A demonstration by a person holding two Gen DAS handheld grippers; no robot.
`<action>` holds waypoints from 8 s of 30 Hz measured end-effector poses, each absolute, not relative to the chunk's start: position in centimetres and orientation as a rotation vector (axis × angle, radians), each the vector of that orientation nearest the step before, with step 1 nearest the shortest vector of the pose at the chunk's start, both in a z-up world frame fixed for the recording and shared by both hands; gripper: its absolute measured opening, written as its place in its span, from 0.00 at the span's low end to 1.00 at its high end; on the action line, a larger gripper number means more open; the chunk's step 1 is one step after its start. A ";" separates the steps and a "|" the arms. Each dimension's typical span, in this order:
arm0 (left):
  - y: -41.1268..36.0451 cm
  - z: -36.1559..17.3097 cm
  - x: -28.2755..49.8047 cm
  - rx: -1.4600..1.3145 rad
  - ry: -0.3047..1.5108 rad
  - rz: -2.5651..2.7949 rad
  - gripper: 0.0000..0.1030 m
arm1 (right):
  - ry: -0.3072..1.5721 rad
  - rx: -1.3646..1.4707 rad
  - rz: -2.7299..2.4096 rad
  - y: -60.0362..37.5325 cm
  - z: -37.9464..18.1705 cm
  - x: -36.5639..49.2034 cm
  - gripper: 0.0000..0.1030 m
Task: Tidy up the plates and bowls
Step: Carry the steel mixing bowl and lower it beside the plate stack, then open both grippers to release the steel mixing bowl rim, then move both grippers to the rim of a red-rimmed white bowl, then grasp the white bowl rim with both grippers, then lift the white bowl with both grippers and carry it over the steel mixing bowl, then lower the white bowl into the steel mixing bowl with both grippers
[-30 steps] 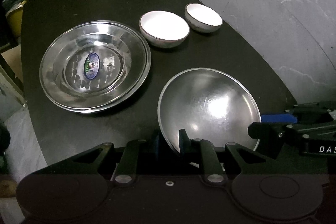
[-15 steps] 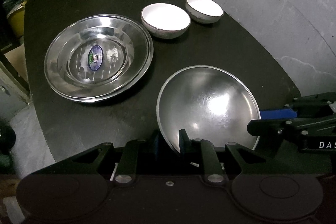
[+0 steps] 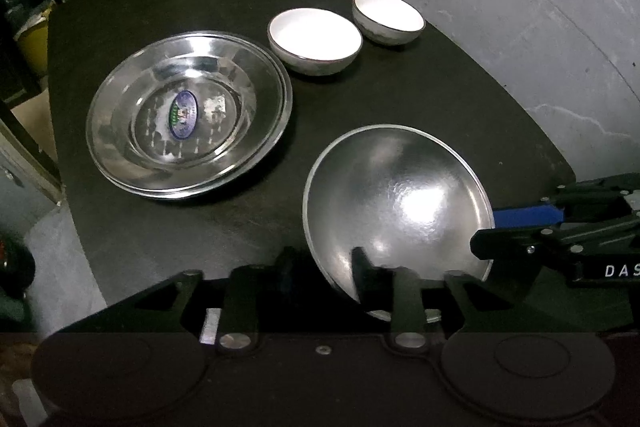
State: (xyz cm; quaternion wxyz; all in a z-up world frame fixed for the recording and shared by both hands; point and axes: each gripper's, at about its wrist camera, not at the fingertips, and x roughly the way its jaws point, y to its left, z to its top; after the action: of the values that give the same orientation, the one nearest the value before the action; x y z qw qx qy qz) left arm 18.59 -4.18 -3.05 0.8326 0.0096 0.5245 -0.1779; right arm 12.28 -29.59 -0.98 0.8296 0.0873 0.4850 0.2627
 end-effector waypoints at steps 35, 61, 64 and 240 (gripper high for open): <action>-2.0 1.4 25.3 -0.079 0.804 -0.119 0.99 | 0.893 0.252 0.259 -31.7 -1.1 16.6 1.00; -7.7 -3.4 38.8 0.415 0.828 -0.390 0.96 | 0.885 0.297 0.228 -27.9 -2.5 26.9 0.88; -7.6 -4.1 39.4 0.444 0.835 -0.421 0.92 | 0.884 0.295 0.232 -27.4 -2.6 27.5 0.87; -6.0 0.5 20.4 -0.004 1.071 -0.458 0.58 | 0.978 0.268 0.514 -28.9 1.0 16.5 0.63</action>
State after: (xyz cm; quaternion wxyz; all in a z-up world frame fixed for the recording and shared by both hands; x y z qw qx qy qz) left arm 20.37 -5.96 0.53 0.8352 -0.0021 0.5058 -0.2161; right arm 16.52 -28.91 0.97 0.8428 0.1269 0.4631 0.2432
